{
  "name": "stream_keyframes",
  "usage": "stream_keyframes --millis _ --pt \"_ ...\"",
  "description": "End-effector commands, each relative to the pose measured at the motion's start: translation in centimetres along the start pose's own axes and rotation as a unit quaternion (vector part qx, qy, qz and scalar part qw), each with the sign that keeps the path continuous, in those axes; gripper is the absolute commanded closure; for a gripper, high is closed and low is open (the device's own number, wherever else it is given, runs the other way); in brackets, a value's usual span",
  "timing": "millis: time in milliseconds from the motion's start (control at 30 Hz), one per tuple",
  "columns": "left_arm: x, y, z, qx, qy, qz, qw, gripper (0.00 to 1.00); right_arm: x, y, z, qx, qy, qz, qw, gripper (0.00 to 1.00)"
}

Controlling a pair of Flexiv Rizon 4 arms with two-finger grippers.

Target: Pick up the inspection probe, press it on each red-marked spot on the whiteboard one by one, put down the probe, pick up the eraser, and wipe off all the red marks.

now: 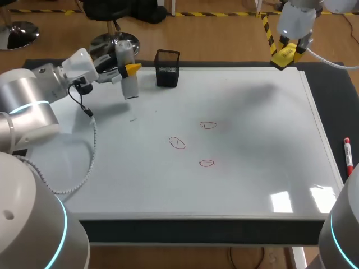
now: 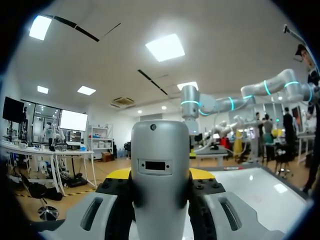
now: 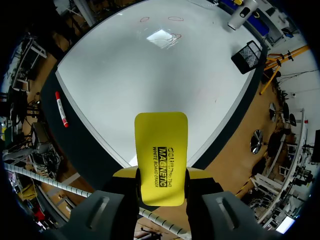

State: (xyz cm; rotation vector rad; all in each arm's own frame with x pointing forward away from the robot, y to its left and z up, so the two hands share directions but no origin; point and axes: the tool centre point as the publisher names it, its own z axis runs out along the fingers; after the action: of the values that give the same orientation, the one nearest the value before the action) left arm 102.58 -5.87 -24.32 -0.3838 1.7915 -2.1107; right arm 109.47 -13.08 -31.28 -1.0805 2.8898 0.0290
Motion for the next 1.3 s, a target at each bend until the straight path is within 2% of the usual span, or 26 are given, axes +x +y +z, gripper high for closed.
stream_keyframes --millis 33,433,500,867,1100,1300 --pt "0.0 -0.1 0.0 0.0 0.0 0.0 1.0 1.0 0.0 -0.1 -0.1 0.001 0.002 -0.001 1.0 1.0" --pt "0.0 -0.1 0.0 0.0 0.0 0.0 1.0 1.0 0.0 -0.1 -0.1 0.001 0.002 -0.001 1.0 1.0" --pt "0.0 -0.1 0.0 0.0 0.0 0.0 1.0 1.0 -0.3 1.0 -0.1 0.001 -0.001 -0.013 1.0 1.0" --pt "0.0 -0.1 0.0 0.0 0.0 0.0 1.0 1.0 -2.4 9.1 -1.2 -0.026 -0.003 -0.115 0.993 1.0" --pt "0.0 -0.1 0.0 0.0 0.0 0.0 1.0 1.0 -3.7 14.8 -2.1 -0.055 0.002 -0.183 0.982 1.0" --pt "0.0 -0.1 0.0 0.0 0.0 0.0 1.0 1.0 -4.9 19.6 -2.4 -0.081 0.004 -0.243 0.967 1.0"
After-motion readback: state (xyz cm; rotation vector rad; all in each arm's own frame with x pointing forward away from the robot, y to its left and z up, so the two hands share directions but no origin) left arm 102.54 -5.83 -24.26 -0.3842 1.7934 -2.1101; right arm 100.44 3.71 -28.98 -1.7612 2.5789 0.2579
